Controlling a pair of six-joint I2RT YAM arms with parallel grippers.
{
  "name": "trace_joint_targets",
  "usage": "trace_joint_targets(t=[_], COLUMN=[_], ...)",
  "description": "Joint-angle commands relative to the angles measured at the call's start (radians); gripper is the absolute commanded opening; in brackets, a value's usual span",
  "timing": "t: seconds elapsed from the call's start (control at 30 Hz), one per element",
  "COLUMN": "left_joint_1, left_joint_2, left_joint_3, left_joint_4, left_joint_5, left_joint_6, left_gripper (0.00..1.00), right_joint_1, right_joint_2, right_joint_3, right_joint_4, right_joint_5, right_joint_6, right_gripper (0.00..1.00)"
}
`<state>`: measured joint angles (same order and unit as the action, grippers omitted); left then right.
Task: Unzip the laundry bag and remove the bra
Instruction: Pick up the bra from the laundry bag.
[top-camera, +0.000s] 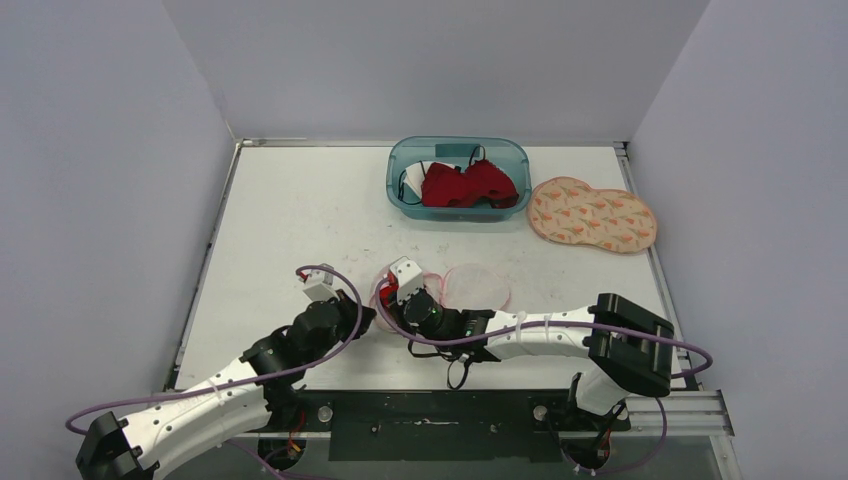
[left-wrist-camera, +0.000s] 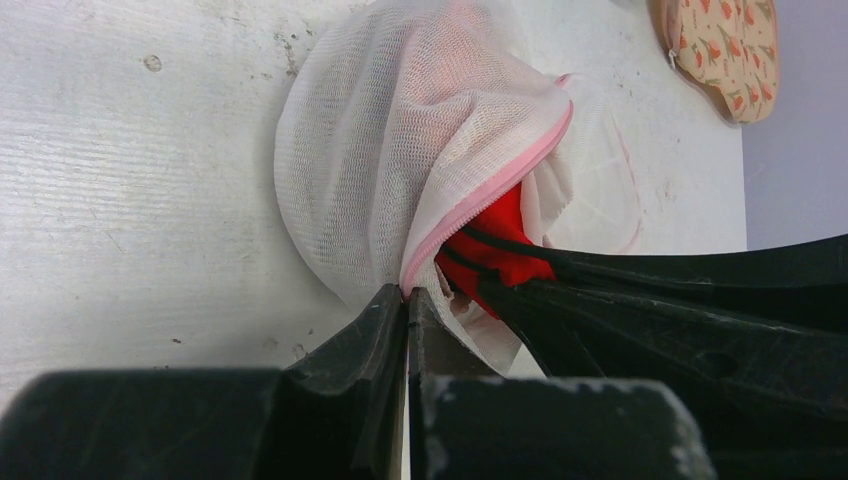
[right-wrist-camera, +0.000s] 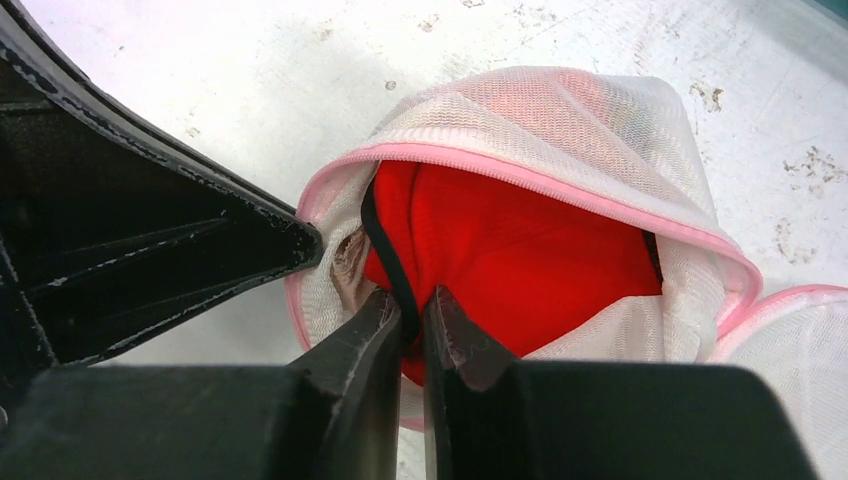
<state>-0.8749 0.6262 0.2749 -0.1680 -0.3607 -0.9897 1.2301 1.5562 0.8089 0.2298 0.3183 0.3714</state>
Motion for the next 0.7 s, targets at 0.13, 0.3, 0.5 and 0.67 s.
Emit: trace_joint_targets(t=[0.13, 0.3, 0.5, 0.67], left_joint_1=[0.004, 0.004, 0.004, 0.005], left_joint_2=[-0.02, -0.002, 0.038, 0.121], left_joint_3=[0.012, 0.027, 0.04, 0.066], left_joint_4=[0.035, 0.035, 0.063, 0.136], left_joint_5=[-0.013, -0.022, -0.023, -0.014], left_joint_6=[0.001, 0.012, 0.021, 0.049], left_gripper=[0.0, 0.0, 0.0, 0.0], right_joint_1=[-0.009, -0.012, -0.014, -0.013], right_joint_2=[-0.092, -0.168, -0.208, -0.259], right_joint_3=[-0.007, -0.041, -0.053, -0.065], right_joint_4=[-0.007, -0.054, -0.119, -0.179], right_joint_5=[-0.015, -0.042, -0.07, -0.041], right_joint_6=[-0.064, -0.099, -0.149, -0.161], right_gripper=[0.05, 0.05, 0.05, 0.05])
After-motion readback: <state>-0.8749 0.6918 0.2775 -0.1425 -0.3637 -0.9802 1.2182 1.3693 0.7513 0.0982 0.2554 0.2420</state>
